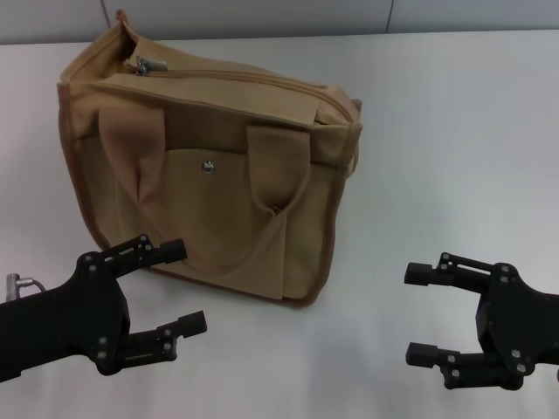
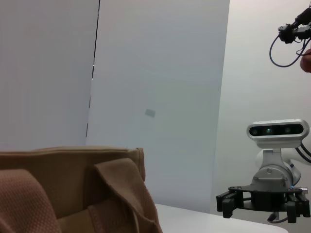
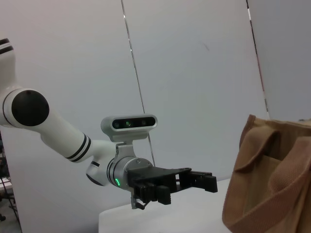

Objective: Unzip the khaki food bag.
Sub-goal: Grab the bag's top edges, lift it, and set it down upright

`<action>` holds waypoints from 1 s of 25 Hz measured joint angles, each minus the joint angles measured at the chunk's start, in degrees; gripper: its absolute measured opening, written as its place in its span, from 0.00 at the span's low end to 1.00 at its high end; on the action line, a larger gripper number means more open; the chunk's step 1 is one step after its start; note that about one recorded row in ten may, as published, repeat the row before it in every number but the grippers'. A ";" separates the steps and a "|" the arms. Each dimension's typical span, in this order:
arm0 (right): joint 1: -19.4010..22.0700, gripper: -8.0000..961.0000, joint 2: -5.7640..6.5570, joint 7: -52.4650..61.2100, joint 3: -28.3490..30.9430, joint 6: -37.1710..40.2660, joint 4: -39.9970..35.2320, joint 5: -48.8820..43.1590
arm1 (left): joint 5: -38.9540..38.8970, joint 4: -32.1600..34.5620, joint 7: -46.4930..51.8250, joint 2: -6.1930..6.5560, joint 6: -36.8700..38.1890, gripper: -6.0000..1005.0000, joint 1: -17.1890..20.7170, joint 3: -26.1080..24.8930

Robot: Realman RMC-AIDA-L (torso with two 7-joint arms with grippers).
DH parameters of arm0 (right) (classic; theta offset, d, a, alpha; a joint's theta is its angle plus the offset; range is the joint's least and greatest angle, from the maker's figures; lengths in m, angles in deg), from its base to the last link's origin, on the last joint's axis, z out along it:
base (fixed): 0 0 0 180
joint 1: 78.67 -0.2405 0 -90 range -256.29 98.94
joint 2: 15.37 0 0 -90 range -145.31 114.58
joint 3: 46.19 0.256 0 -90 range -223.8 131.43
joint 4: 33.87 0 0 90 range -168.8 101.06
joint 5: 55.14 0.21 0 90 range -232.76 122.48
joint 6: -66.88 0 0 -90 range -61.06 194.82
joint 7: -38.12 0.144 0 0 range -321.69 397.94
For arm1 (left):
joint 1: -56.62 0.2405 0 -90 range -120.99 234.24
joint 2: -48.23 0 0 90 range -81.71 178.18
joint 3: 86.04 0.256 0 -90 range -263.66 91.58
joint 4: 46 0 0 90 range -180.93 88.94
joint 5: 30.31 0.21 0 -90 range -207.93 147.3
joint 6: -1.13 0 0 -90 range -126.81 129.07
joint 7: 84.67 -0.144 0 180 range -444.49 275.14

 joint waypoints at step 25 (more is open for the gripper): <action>-0.23 0.84 -0.08 -0.27 0.00 -0.91 0.91 0.08 | 0.35 -0.72 -5.89 -2.75 -13.81 0.79 0.01 -25.68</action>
